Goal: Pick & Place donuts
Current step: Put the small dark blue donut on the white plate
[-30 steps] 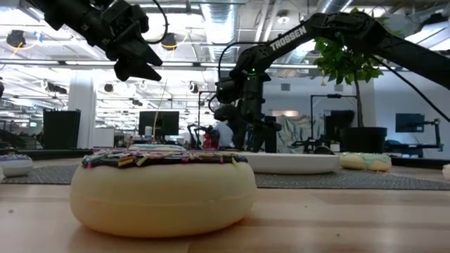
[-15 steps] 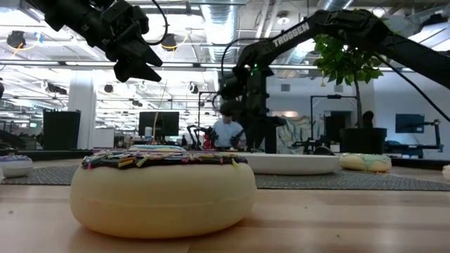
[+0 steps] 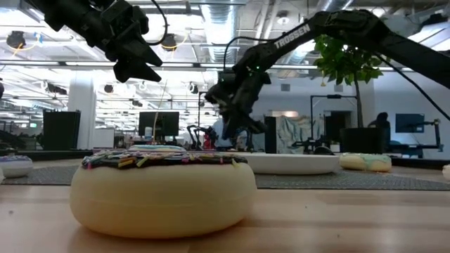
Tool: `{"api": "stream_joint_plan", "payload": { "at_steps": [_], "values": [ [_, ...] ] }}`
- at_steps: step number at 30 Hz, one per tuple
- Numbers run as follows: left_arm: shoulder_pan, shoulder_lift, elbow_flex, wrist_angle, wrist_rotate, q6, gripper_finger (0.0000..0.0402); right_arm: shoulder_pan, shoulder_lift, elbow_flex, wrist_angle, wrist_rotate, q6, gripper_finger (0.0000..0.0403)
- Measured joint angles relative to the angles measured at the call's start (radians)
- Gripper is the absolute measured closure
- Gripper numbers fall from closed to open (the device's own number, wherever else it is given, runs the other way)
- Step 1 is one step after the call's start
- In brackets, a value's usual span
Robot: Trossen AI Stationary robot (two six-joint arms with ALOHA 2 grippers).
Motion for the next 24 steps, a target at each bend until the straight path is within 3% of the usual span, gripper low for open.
{"api": "stream_joint_plan", "payload": {
  "at_steps": [4, 15, 18, 24],
  "values": [
    [0.0, 0.0, 0.0, -0.001, 0.0, 0.0, 0.0139, -0.031, -0.008, 0.005, -0.063, -0.042, 0.024, 0.0402],
    [0.0, 0.0, 0.0, -0.002, -0.012, 0.001, 0.0139, -0.017, -0.003, 0.004, -0.064, 0.111, -0.09, 0.0403],
    [0.0, 0.0, 0.0, -0.002, -0.016, 0.002, 0.0139, 0.011, -0.008, 0.004, -0.1, 0.205, -0.144, 0.0403],
    [0.0, 0.001, 0.0, 0.0, -0.077, 0.001, 0.0139, 0.093, -0.041, 0.003, -0.314, 0.496, -0.258, 0.0403]
  ]
}}
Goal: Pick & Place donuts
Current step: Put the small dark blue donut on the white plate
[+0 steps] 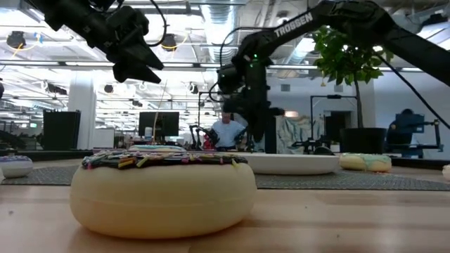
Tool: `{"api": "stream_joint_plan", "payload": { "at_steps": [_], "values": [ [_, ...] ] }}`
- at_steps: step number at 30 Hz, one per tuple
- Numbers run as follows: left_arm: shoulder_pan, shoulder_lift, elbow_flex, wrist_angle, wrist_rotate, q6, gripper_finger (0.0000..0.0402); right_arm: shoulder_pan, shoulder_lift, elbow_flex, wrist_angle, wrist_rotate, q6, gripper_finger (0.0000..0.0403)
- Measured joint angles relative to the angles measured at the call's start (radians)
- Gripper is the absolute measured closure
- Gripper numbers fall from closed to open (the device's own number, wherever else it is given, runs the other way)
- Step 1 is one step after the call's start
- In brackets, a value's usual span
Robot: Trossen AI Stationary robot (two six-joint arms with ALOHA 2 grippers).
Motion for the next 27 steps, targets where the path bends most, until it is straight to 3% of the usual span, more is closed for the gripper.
{"api": "stream_joint_plan", "payload": {
  "at_steps": [3, 8, 14, 19, 23, 27],
  "values": [
    [0.0, 0.0, 0.0, 0.0, -0.02, 0.0, 0.0139, 0.069, -0.041, 0.0, 0.019, 0.116, -0.011, 0.0403],
    [-0.006, 0.019, 0.0, 0.004, -0.033, 0.0, 0.0139, 0.153, -0.182, -0.079, 0.186, 0.153, -0.01, 0.0403],
    [-0.038, 0.037, 0.0, 0.004, -0.052, 0.0, 0.0139, 0.229, -0.489, -0.522, 0.436, 0.166, 0.116, 0.0403],
    [-0.065, 0.052, 0.004, 0.008, -0.122, 0.003, 0.0139, 0.36, -0.791, -0.928, 0.653, 0.262, 0.333, 0.0403],
    [-0.075, 0.104, 0.005, 0.022, -0.165, 0.024, 0.0139, 0.519, -0.99, -1.141, 0.769, 0.372, 0.527, 0.0403],
    [-0.076, 0.217, 0.005, 0.138, -0.191, 0.026, 0.0139, 0.679, -1.109, -1.252, 0.799, 0.504, 0.698, 0.0403]
  ]
}}
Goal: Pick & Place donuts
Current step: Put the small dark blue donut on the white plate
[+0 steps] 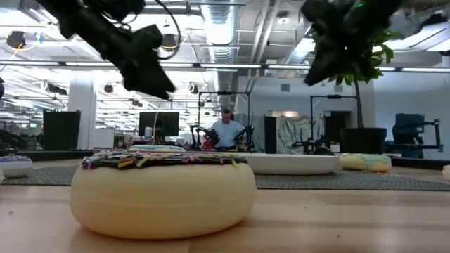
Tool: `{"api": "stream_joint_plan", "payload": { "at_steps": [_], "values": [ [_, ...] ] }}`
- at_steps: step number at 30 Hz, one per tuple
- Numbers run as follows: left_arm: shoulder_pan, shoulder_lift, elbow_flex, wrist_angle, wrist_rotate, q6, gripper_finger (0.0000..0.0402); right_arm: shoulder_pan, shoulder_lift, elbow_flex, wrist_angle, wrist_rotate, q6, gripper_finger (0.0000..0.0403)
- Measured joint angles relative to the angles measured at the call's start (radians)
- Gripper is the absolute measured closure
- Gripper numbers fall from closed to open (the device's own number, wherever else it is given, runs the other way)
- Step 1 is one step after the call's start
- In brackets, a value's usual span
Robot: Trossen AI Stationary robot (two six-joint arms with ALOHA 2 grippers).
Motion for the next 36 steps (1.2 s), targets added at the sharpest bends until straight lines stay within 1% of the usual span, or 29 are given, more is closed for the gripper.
{"api": "stream_joint_plan", "payload": {
  "at_steps": [3, 5, 6, 10, 13, 16, 18, 22, 26, 31, 34, 36],
  "values": [
    [0.0, 0.12, 0.0, 0.153, -0.037, -0.001, 0.0139, 0.086, -0.035, -0.031, -0.008, 0.073, 0.072, 0.0403],
    [0.001, 0.209, 0.004, 0.253, -0.055, -0.017, 0.0139, 0.123, -0.041, -0.037, -0.028, 0.091, 0.097, 0.0403],
    [0.003, 0.255, 0.017, 0.277, -0.062, -0.027, 0.0139, 0.137, -0.041, -0.037, -0.034, 0.094, 0.108, 0.0403],
    [0.003, 0.438, 0.118, 0.283, -0.089, -0.035, 0.0139, 0.186, -0.036, -0.037, -0.11, 0.094, 0.158, 0.0403],
    [0.002, 0.568, 0.212, 0.265, -0.108, -0.037, 0.0139, 0.235, -0.033, -0.037, -0.207, 0.094, 0.221, 0.0403],
    [0.002, 0.676, 0.307, 0.254, -0.12, -0.038, 0.0139, 0.289, -0.033, -0.037, -0.289, 0.094, 0.289, 0.0403],
    [0.002, 0.736, 0.371, 0.231, -0.162, -0.045, 0.0139, 0.323, -0.033, -0.037, -0.331, 0.094, 0.343, 0.0403],
    [0.002, 0.83, 0.488, 0.175, -0.25, -0.054, 0.0139, 0.376, -0.04, -0.04, -0.393, 0.094, 0.436, 0.0403],
    [0.002, 0.902, 0.576, 0.143, -0.335, -0.059, 0.0139, 0.427, -0.08, -0.082, -0.399, 0.093, 0.524, 0.0403],
    [0.002, 0.981, 0.661, 0.098, -0.348, -0.103, 0.0139, 0.482, -0.126, -0.122, -0.394, 0.094, 0.605, 0.0403],
    [0.006, 1.005, 0.693, 0.055, -0.381, -0.155, 0.0139, 0.502, -0.147, -0.137, -0.39, 0.096, 0.63, 0.0403],
    [0.012, 1.014, 0.71, 0.061, -0.396, -0.182, 0.0139, 0.513, -0.163, -0.146, -0.394, 0.095, 0.635, 0.0403]
  ]
}}
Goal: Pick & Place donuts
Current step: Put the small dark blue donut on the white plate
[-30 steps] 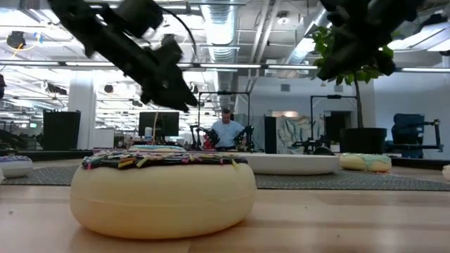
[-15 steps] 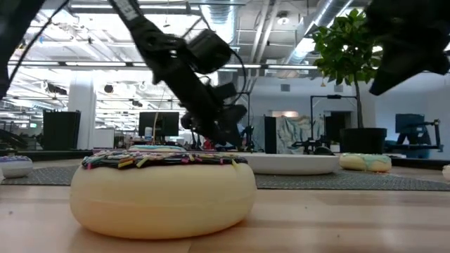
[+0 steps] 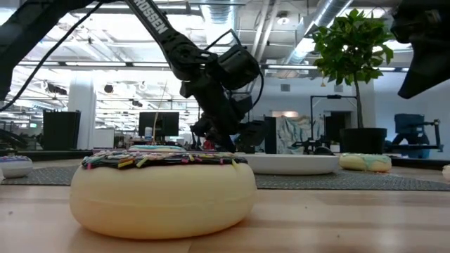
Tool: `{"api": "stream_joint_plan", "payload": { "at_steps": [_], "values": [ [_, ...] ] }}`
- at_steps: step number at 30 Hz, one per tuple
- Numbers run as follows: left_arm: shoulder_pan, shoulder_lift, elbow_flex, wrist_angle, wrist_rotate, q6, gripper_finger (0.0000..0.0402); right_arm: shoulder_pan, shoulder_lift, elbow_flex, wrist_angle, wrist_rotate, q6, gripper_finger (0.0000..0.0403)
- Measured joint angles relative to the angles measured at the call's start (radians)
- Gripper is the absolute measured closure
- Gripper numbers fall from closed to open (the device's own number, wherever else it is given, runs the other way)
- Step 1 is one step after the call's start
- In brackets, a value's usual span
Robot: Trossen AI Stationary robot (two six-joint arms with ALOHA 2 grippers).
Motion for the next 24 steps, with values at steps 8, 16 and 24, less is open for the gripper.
{"api": "stream_joint_plan", "payload": {
  "at_steps": [8, 16, 24],
  "values": [
    [0.061, 0.0, 0.009, 0.004, 0.045, -0.108, 0.0139, 0.008, -0.047, -0.008, -0.02, 0.002, 0.0, 0.0403],
    [0.101, 0.0, 0.009, 0.004, 0.142, -0.157, 0.0139, 0.008, -0.069, -0.008, -0.04, 0.015, -0.006, 0.0403],
    [0.104, -0.001, 0.009, 0.005, 0.16, -0.157, 0.0139, 0.006, -0.068, -0.009, -0.04, 0.033, -0.007, 0.0403]
  ]
}}
